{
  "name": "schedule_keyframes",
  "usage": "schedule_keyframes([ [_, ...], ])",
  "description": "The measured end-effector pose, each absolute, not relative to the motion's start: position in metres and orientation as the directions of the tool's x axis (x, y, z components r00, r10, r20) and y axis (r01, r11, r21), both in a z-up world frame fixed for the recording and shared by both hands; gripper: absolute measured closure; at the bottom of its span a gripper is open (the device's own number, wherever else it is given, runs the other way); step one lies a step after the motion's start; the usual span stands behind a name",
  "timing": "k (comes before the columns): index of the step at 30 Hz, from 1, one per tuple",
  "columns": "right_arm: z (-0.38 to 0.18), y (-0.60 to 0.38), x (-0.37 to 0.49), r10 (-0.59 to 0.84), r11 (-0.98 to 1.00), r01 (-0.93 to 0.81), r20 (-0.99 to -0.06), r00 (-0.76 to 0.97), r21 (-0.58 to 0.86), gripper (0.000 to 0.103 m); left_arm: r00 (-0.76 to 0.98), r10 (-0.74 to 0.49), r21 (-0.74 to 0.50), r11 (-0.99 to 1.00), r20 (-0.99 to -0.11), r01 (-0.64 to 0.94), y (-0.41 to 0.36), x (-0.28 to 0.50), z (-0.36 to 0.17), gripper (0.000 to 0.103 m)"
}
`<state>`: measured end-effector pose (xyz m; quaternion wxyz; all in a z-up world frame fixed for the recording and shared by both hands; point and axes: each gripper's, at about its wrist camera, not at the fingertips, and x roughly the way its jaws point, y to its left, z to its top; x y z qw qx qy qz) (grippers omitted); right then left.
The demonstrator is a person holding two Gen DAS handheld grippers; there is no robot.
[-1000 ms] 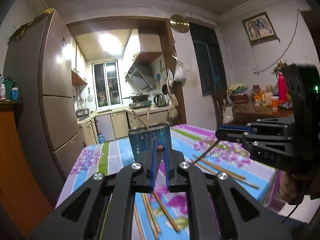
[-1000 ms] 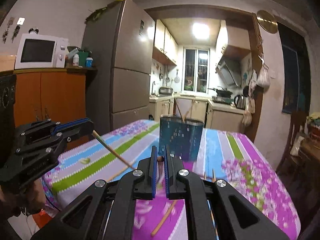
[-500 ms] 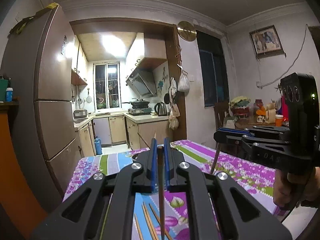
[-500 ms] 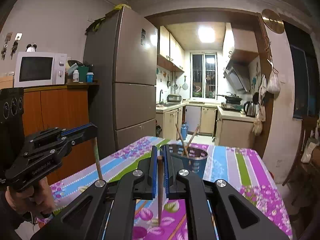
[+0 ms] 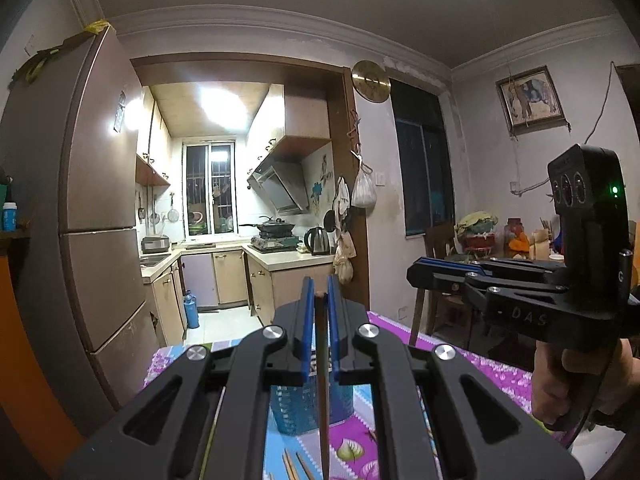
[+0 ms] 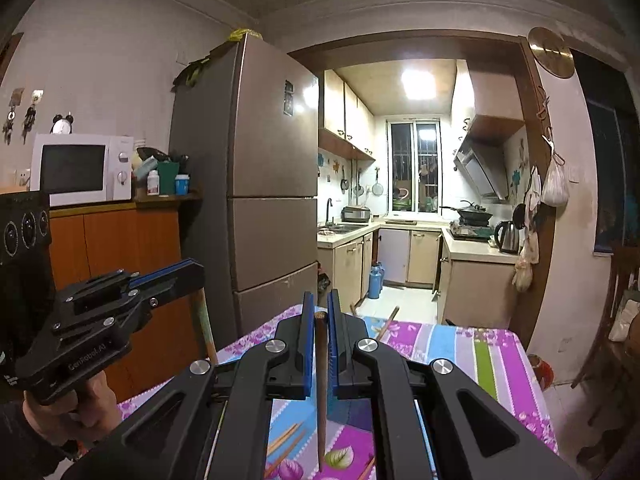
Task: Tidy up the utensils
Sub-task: 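Raise both chopsticks upright and lower them into the blue utensil holder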
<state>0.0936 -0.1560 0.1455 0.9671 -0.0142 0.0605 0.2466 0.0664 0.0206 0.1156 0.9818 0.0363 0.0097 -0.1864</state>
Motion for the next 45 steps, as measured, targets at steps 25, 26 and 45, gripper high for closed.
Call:
schedule_keyframes([
  [25, 0.229, -0.168, 0.214, 0.414, 0.909, -0.416, -0.080, 0.907, -0.009, 0.096, 0.947, -0.317, 0.023, 0.948, 0.052, 0.316, 0.014, 0.177, 0.195, 0.098],
  [26, 0.226, -0.168, 0.222, 0.414, 0.909, -0.416, -0.088, 0.906, -0.002, 0.095, 0.947, -0.316, 0.018, 0.949, 0.048, 0.316, 0.015, 0.182, 0.193, 0.098],
  [45, 0.171, -0.158, 0.289, 0.410, 0.911, -0.409, -0.202, 0.889, 0.050, 0.095, 0.950, -0.307, -0.019, 0.952, -0.056, 0.306, 0.018, 0.247, 0.147, 0.098],
])
